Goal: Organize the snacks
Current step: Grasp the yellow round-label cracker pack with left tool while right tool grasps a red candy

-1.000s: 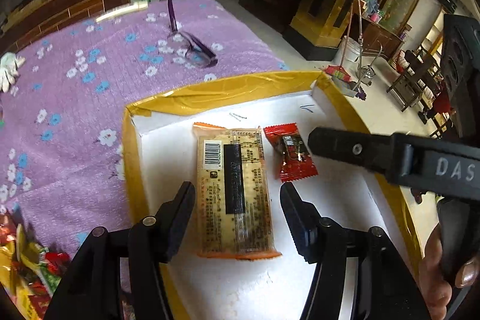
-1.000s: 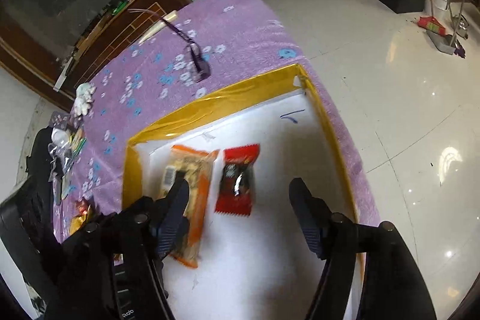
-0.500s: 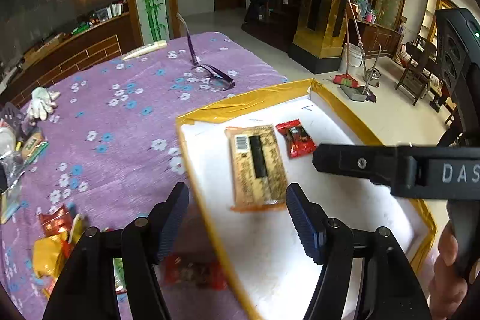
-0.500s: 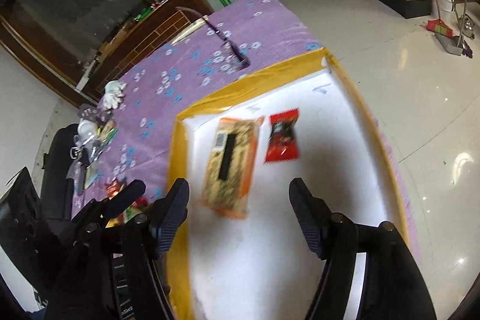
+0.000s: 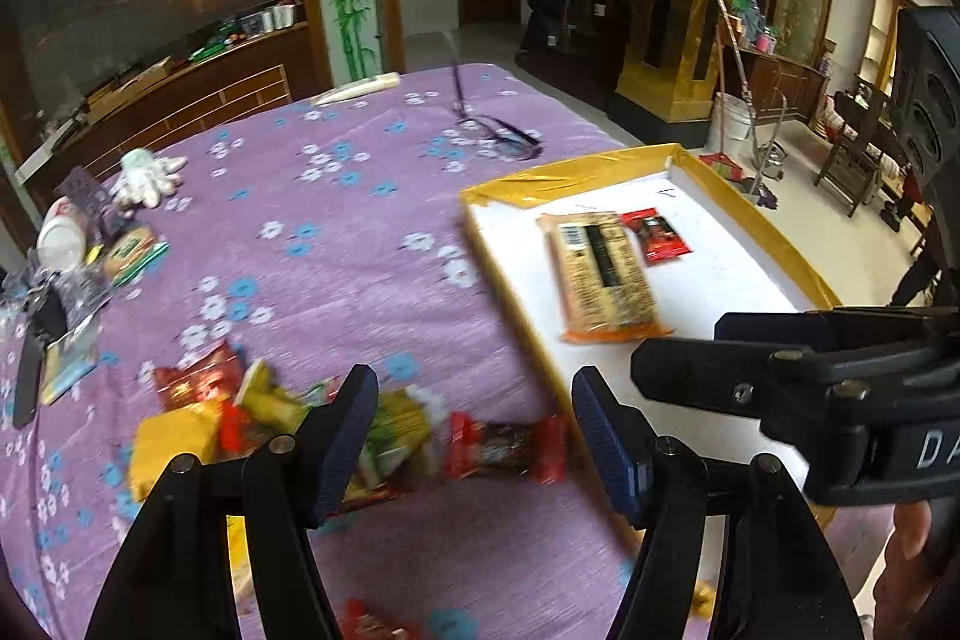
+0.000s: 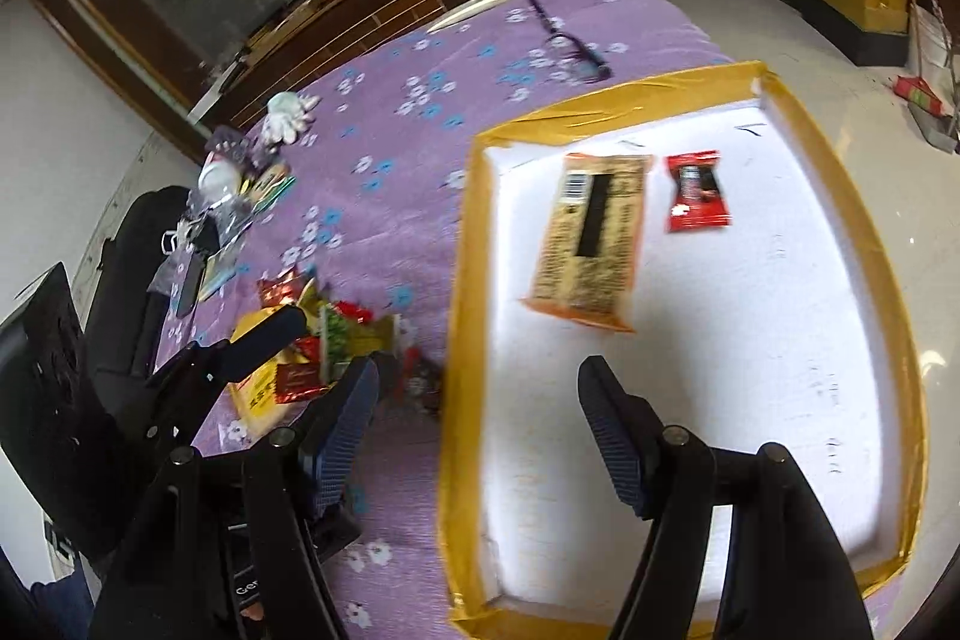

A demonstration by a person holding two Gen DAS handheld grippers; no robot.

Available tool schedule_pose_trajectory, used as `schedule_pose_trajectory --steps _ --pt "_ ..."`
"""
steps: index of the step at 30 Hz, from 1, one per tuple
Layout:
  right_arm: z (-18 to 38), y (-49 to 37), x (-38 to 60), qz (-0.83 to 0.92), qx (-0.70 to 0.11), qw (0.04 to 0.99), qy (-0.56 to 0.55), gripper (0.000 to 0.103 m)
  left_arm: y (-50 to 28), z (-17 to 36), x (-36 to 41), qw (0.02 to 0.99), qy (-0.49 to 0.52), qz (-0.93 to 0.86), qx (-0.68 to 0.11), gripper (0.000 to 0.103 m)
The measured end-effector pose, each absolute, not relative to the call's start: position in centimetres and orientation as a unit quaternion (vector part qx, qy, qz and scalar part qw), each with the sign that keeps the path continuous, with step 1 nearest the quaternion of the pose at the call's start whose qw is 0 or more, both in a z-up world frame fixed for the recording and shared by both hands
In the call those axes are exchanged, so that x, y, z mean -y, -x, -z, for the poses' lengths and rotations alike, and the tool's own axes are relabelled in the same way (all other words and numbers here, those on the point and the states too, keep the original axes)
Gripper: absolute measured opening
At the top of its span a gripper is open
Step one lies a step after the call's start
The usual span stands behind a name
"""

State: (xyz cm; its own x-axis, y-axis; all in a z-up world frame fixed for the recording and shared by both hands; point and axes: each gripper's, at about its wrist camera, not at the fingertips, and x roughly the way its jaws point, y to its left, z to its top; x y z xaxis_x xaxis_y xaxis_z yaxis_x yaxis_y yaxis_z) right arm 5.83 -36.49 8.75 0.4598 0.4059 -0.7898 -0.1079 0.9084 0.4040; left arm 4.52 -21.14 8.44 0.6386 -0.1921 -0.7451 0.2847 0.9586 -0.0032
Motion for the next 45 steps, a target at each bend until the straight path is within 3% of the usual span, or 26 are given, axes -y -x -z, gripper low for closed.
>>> schedule_pose_trajectory --steps 14,24,35,41,45 --pt "-8.3 -5.6 29.3 -0.193 -0.512 0.83 -0.112 0.068 -2.7 -7.4 12.4 0.904 -0.014 0.073 -0.421 0.07" --pt "-6.3 -3.7 25.4 -0.212 -0.534 0.816 -0.066 0.068 0.4 -3.3 1.8 0.878 0.117 0.008 -0.464 0.071" --pt "-5.3 -1.8 25.2 -0.204 -0.542 0.814 -0.05 0.068 -2.3 -1.8 4.1 0.871 0.054 0.053 -0.486 0.071" --pt "-5.6 -1.1 26.5 -0.188 -0.54 0.819 -0.051 0.068 -4.7 -0.8 5.5 0.863 -0.038 0.087 -0.497 0.097" --pt "-5.6 -0.9 27.3 -0.179 -0.541 0.82 -0.055 0.068 -6.2 0.5 6.2 0.851 -0.077 0.113 -0.507 0.102"
